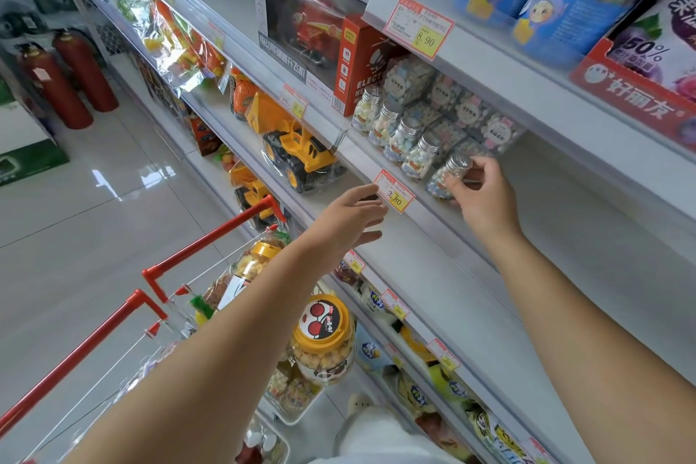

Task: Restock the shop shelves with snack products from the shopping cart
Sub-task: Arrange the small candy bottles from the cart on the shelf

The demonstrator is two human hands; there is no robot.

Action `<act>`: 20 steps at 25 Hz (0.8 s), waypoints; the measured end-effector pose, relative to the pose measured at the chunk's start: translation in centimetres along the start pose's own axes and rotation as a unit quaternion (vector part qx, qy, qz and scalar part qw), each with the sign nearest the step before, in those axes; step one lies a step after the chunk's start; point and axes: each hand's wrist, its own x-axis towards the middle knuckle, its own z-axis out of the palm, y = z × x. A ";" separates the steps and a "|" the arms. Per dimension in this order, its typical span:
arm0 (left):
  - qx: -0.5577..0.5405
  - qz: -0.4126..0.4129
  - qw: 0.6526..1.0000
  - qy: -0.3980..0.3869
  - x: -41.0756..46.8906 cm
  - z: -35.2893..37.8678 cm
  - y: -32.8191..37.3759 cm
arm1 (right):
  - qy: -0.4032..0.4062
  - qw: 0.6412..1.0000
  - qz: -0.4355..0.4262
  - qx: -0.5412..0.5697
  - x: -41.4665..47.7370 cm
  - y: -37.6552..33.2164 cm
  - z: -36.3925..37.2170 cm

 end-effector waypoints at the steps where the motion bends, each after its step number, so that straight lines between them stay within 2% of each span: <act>1: -0.004 -0.004 1.000 0.003 0.0 0.0 -0.2 | -0.011 1.000 0.005 0.011 0.1 0.2 0.3; 6: -0.017 -0.016 1.000 0.007 -0.4 -0.3 -1.6 | -0.018 1.000 0.017 0.018 -0.6 1.0 0.9; 10: -0.032 -0.022 0.999 0.012 -1.5 -1.7 -3.2 | 0.134 0.988 -0.052 0.051 -5.7 0.3 0.8; 11: -0.039 -0.023 0.999 0.018 -2.0 -2.6 -3.8 | 0.137 0.986 -0.075 0.056 -7.6 -0.1 1.4; 13: -0.052 -0.028 0.998 0.033 -3.5 -5.1 -5.5 | 0.083 0.991 -0.084 0.060 -10.9 -0.6 3.2; 16: -0.064 -0.056 0.992 0.098 -7.3 -11.1 -9.6 | -0.080 0.995 -0.055 0.029 -14.7 -0.9 7.7; 20: -0.097 -0.113 0.962 0.227 -14.3 -19.4 -16.7 | -0.293 0.955 0.003 -0.036 -20.1 0.0 15.8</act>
